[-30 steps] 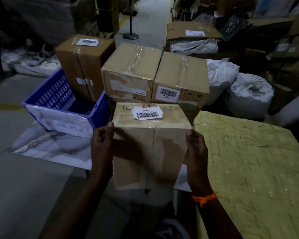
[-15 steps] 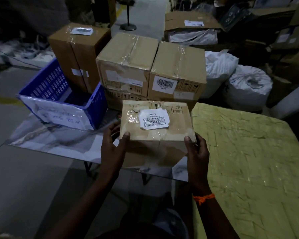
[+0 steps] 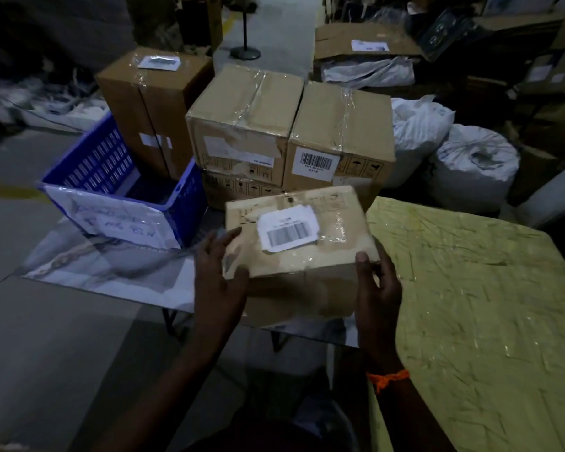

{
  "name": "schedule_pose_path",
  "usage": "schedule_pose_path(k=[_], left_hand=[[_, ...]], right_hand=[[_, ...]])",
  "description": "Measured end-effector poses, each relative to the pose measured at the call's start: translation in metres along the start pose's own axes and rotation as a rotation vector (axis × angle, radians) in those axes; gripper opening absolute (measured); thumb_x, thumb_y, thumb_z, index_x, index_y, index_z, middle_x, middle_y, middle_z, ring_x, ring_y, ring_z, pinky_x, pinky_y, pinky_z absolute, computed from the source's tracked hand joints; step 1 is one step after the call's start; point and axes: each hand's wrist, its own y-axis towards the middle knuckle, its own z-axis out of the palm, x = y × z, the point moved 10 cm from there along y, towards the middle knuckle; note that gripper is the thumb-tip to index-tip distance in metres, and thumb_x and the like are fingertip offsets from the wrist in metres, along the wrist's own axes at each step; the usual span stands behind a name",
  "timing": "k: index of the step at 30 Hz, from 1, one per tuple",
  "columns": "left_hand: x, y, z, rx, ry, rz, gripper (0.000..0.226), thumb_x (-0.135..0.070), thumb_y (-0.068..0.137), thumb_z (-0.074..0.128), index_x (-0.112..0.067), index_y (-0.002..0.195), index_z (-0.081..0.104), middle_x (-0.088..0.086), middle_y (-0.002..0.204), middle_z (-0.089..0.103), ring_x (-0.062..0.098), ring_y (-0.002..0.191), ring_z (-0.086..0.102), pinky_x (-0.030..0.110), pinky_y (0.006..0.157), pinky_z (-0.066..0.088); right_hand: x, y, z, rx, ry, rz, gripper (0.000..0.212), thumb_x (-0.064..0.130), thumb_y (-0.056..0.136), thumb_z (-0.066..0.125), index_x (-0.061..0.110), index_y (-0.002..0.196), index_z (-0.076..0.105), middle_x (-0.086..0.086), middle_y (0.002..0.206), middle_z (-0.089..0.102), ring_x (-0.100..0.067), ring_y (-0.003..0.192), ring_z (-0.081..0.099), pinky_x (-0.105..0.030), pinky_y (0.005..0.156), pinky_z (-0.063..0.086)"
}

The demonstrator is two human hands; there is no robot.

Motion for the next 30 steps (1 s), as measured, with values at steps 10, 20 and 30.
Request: schedule_pose_path(k=[10,20,30], left_hand=[[-0.040,0.028,-0.028,0.043,0.153,0.198,0.054,-0.057,0.099,0.050,-0.020,0.137,0.062,-0.004,0.137,0.061,0.008,0.128,0.054,0.043,0.108,0.047],[0.019,0.040,-0.090,0.046,0.078,-0.218,0.101,-0.083,0.064,0.059,-0.033,0.150,0.045,0.001,0.151,0.046,0.021,0.136,0.047,0.054,0.111,0.043],[0.082,0.005,-0.070,0.065,-0.280,-0.347,0.044,-0.026,0.093,0.071,-0.031,0.136,0.058,-0.003,0.128,0.067,0.017,0.111,0.068,0.023,0.071,0.057]], right_hand=[[0.044,-0.031,0.099,0.339,-0.011,-0.257,0.035,0.044,0.101,0.055,0.024,0.127,0.069,0.011,0.135,0.062,-0.010,0.133,0.053,-0.028,0.110,0.043],[-0.102,0.008,0.086,0.425,-0.194,0.431,0.085,0.074,0.078,0.073,0.020,0.141,0.058,-0.003,0.138,0.065,-0.022,0.121,0.064,-0.042,0.101,0.055],[-0.054,0.014,0.062,0.331,-0.278,0.133,0.043,0.050,0.093,0.071,0.025,0.127,0.065,0.015,0.107,0.070,0.008,0.095,0.062,-0.014,0.074,0.050]])
